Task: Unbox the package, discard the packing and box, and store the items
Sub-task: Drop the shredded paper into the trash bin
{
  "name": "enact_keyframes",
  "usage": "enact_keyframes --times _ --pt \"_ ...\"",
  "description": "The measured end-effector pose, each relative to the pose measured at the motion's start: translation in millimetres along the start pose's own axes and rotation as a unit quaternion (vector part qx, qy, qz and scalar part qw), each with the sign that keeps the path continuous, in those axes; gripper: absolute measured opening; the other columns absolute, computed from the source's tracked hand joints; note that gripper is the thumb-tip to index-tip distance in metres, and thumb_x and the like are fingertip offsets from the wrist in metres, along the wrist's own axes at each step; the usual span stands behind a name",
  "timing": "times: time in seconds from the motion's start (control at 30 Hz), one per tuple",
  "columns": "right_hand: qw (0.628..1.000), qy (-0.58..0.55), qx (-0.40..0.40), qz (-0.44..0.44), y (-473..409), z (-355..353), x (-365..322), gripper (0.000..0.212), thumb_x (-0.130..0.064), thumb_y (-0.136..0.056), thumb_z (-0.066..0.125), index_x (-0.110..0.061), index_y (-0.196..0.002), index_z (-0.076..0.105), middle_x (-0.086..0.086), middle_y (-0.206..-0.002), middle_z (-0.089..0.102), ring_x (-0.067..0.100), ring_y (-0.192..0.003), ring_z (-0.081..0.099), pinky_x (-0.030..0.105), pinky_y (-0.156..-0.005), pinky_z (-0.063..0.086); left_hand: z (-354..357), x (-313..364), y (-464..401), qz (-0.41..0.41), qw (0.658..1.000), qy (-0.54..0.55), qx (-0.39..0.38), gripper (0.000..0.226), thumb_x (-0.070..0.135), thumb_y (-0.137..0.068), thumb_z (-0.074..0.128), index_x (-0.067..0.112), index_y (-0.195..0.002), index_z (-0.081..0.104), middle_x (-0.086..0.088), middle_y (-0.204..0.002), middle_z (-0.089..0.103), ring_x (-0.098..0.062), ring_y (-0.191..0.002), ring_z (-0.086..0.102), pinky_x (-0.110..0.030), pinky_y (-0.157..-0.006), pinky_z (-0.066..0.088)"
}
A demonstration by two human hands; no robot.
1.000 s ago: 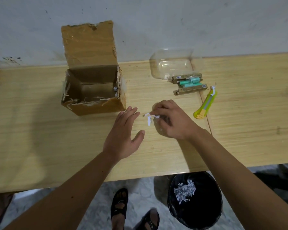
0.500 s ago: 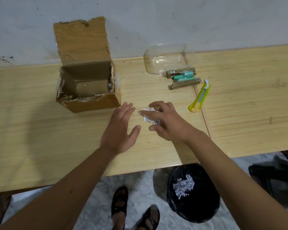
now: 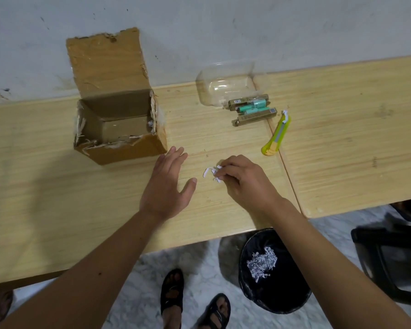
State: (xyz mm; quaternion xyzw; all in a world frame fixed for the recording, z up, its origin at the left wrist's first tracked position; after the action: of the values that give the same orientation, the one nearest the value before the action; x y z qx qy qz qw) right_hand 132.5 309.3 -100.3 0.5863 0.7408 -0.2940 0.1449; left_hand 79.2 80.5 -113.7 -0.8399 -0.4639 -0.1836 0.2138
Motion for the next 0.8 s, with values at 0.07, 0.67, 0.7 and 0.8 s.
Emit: enact_keyframes --times 0.07,0.67,0.7,0.8 --pt "1.0 0.011 0.009 0.014 8 -3 -3 0.015 -0.004 -0.093 0.07 -0.016 -0.089 0.078 -0.005 -0.103 0.072 0.019 -0.096 0.066 0.035 -0.074 0.055 2 -2 0 0.013 1.0 -0.016 0.003 0.063 0.032 -0.093 0.067 -0.001 -0.145 0.051 -0.014 -0.155 0.049 -0.027 -0.154 0.034 -0.05 -0.124 0.029" --pt "0.902 -0.133 0.2 0.359 208 -84 7 0.005 -0.015 -0.095 0.074 -0.02 -0.094 0.073 -0.008 -0.09 0.073 0.017 -0.083 0.069 0.036 -0.076 0.057 18 36 -15 0.008 0.999 -0.014 -0.033 0.062 0.032 -0.094 0.053 0.001 -0.147 0.049 -0.017 -0.157 0.047 -0.031 -0.15 0.038 -0.048 -0.124 0.033" --pt "0.896 -0.131 0.206 0.371 220 -85 8 0.006 -0.015 -0.095 0.074 -0.02 -0.094 0.071 -0.008 -0.089 0.073 0.016 -0.083 0.068 0.035 -0.075 0.057 26 51 -19 0.029 0.999 0.001 -0.033 0.06 0.032 -0.095 0.054 0.003 -0.147 0.05 -0.015 -0.156 0.049 -0.029 -0.149 0.04 -0.045 -0.123 0.035" --pt "0.883 -0.122 0.219 0.397 257 -83 20 0.011 -0.014 -0.095 0.074 -0.02 -0.102 0.069 -0.006 -0.094 0.071 0.01 -0.082 0.065 0.028 -0.073 0.053 55 98 -25 0.055 0.997 0.025 -0.056 0.058 0.03 -0.098 0.058 0.008 -0.151 0.047 -0.009 -0.159 0.045 -0.023 -0.152 0.036 -0.038 -0.124 0.032"
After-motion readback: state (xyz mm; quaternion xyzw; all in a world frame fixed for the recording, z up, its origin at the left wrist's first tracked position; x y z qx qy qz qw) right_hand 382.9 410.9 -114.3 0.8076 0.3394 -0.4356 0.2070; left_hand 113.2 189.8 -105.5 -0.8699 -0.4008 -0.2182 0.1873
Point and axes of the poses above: each hand's wrist, its own y-axis away from the middle knuckle, its own z-axis out of the palm, x = y × z, the point moved 1 cm from there along -y, towards the middle knuckle
